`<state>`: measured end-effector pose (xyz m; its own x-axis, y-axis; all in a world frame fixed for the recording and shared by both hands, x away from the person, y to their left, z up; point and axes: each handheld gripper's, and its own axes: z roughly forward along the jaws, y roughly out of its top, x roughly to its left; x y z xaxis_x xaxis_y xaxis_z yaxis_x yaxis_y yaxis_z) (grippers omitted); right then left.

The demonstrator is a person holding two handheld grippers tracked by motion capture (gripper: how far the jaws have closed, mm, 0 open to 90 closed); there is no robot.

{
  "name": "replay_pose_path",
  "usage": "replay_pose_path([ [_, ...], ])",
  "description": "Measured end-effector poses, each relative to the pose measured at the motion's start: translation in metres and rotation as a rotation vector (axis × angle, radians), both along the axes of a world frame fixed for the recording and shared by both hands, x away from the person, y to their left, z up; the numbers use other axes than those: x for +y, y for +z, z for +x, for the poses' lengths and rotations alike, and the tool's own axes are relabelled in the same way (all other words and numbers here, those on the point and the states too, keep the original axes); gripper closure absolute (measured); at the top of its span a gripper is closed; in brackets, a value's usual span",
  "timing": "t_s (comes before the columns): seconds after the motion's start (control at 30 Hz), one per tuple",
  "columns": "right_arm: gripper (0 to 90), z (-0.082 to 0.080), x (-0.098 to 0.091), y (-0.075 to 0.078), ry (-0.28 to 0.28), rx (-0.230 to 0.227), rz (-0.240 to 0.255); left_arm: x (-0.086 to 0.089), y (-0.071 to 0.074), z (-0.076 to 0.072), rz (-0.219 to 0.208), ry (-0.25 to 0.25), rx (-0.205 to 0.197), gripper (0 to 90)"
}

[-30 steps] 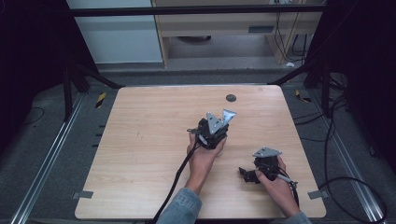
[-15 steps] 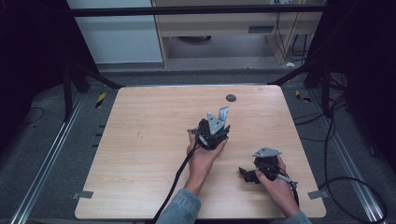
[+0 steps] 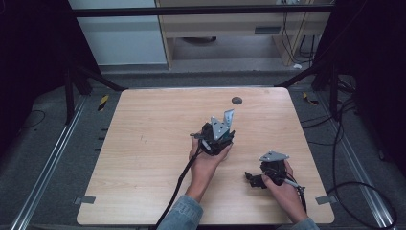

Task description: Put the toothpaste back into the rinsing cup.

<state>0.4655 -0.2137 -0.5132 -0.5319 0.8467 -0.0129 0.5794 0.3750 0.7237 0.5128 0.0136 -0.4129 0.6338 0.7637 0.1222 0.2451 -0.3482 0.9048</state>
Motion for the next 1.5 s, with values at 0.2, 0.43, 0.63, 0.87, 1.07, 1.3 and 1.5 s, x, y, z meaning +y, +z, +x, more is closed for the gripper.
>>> replay_pose_path([
  [0.2,0.5,0.0,0.0,0.0,0.0,0.0,0.0,0.005,0.003,-0.005,0.017,-0.045,0.064,40.9],
  [0.43,0.5,0.0,0.0,0.0,0.0,0.0,0.0,0.006,0.006,-0.012,0.075,-0.104,0.107,34.3],
  [0.63,0.5,0.0,0.0,0.0,-0.001,0.0,0.0,0.012,0.01,-0.018,0.098,-0.155,0.138,28.6],
  [0.87,0.5,0.0,0.0,0.0,0.0,-0.001,-0.001,0.022,0.014,-0.027,0.15,-0.172,0.177,13.8],
  [1.07,0.5,0.0,0.0,0.0,-0.001,0.0,0.0,0.029,0.012,-0.036,0.191,-0.181,0.188,8.2],
  [1.3,0.5,0.0,0.0,0.0,-0.001,0.0,0.0,0.048,0.008,-0.037,0.204,-0.145,0.195,6.6],
  [1.5,0.5,0.0,0.0,0.0,-0.004,0.005,0.004,0.064,0.002,-0.034,0.202,-0.113,0.207,6.3],
])
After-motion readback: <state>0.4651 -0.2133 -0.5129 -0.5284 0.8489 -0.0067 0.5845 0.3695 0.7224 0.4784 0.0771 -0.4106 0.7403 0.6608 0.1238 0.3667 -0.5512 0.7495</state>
